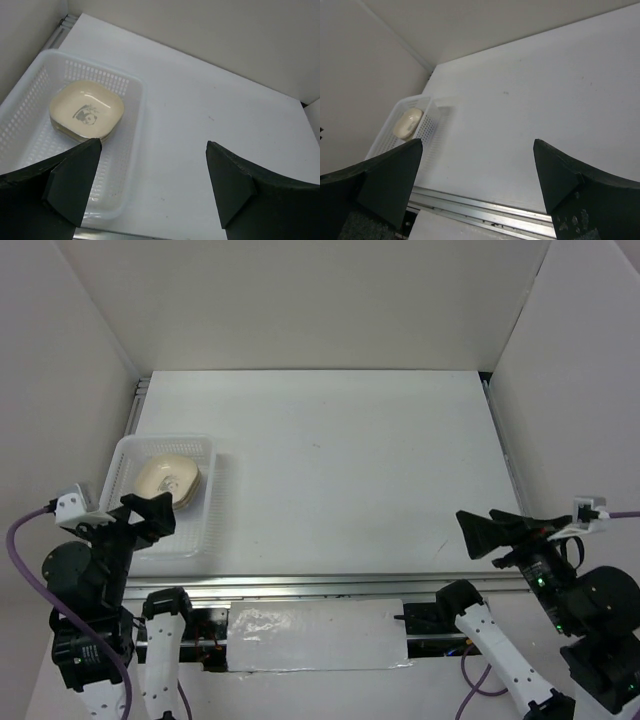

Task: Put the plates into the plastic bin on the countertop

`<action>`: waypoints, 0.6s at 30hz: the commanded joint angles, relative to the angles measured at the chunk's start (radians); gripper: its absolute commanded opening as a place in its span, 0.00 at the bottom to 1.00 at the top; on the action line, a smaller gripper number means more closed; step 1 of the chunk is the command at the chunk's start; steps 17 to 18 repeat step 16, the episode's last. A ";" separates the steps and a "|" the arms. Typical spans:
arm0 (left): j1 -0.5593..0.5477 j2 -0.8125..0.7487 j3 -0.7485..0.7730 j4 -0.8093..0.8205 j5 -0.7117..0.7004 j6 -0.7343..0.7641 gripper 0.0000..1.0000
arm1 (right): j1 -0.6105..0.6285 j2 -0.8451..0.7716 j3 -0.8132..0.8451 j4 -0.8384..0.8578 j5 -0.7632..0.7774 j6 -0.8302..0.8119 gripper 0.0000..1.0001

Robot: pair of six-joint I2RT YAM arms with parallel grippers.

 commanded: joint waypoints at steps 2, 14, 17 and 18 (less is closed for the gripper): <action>-0.017 -0.053 -0.092 -0.090 -0.123 -0.082 0.99 | -0.020 -0.023 0.083 -0.215 -0.027 -0.092 1.00; -0.076 -0.076 -0.072 -0.173 -0.354 -0.141 0.99 | -0.014 -0.098 0.117 -0.299 0.076 -0.089 1.00; -0.079 -0.079 -0.081 -0.161 -0.339 -0.130 0.99 | -0.012 -0.102 0.102 -0.273 0.064 -0.080 1.00; -0.079 -0.079 -0.081 -0.161 -0.339 -0.130 0.99 | -0.012 -0.102 0.102 -0.273 0.064 -0.080 1.00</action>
